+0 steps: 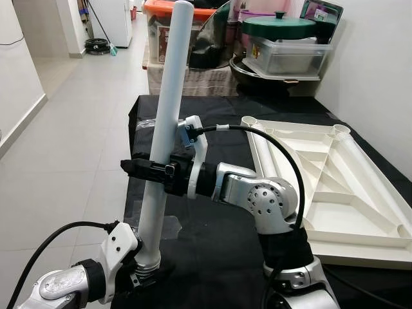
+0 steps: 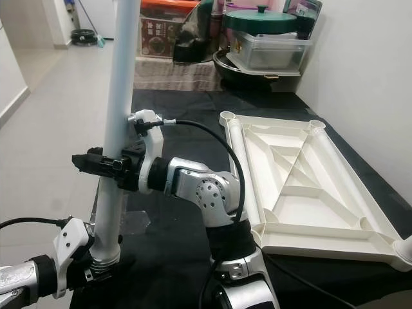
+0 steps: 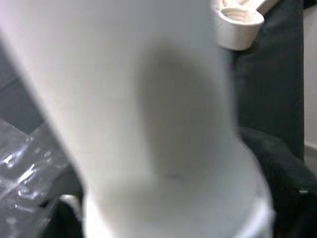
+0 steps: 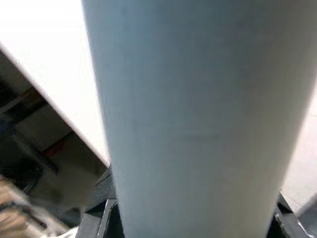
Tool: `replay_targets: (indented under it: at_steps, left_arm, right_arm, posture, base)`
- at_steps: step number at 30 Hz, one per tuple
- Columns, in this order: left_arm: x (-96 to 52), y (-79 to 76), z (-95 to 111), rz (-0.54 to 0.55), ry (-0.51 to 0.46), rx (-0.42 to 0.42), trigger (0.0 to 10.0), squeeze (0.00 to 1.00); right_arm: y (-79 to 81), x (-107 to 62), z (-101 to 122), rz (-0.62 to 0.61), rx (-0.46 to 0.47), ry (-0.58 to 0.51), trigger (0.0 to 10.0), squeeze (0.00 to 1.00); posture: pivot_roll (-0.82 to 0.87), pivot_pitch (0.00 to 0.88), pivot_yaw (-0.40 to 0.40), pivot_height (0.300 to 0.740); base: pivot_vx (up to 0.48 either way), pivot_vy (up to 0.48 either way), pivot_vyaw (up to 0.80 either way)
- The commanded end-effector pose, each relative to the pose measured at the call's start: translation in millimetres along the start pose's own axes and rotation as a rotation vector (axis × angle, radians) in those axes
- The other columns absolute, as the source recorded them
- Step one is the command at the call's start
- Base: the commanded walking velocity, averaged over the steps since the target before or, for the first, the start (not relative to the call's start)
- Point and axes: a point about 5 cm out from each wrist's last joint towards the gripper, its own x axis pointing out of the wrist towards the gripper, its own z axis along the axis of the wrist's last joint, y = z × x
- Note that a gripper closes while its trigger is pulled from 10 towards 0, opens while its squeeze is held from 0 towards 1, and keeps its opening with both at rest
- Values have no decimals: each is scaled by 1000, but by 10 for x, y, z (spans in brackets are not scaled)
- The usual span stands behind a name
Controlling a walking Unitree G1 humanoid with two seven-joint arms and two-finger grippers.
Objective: Building children table
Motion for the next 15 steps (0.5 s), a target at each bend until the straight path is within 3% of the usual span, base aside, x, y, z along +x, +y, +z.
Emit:
replay_targets:
  at_steps: [1, 7, 9, 10, 13, 15]
  left_arm:
    - [63, -56, 88, -47, -47, 50, 10000, 1000]
    - [34, 19, 183, 27, -116, 51, 10000, 1000]
    - [-52, 160, 400, 192, -228, 53, 10000, 1000]
    - [-52, 160, 400, 192, -228, 53, 10000, 1000]
    - [-164, 318, 522, 394, -287, 91, 10000, 1000]
    - [-191, 355, 545, 450, -297, 106, 10000, 1000]
  right_arm:
    - [55, 47, 16, 28, 7, -27, 0, 0]
    - [-1, 7, 118, -37, -45, -73, 0, 0]
    - [-249, -118, 228, -200, -141, -110, 0, 0]
    - [-249, -118, 228, -200, -141, -110, 0, 0]
    - [-499, -305, 371, -404, -325, -124, 0, 0]
    - [-559, -354, 403, -457, -370, -122, 0, 0]
  posture:
    - [82, 0, -76, 740]
    - [84, 0, -76, 740]
    - [92, 0, -78, 740]
    - [92, 0, -78, 740]
    - [92, 0, -79, 740]
    - [93, 0, -80, 740]
  base:
    - [0, 0, 0]
    - [0, 0, 0]
    - [0, 0, 0]
    - [0, 0, 0]
    - [0, 0, 0]
    - [0, 0, 0]
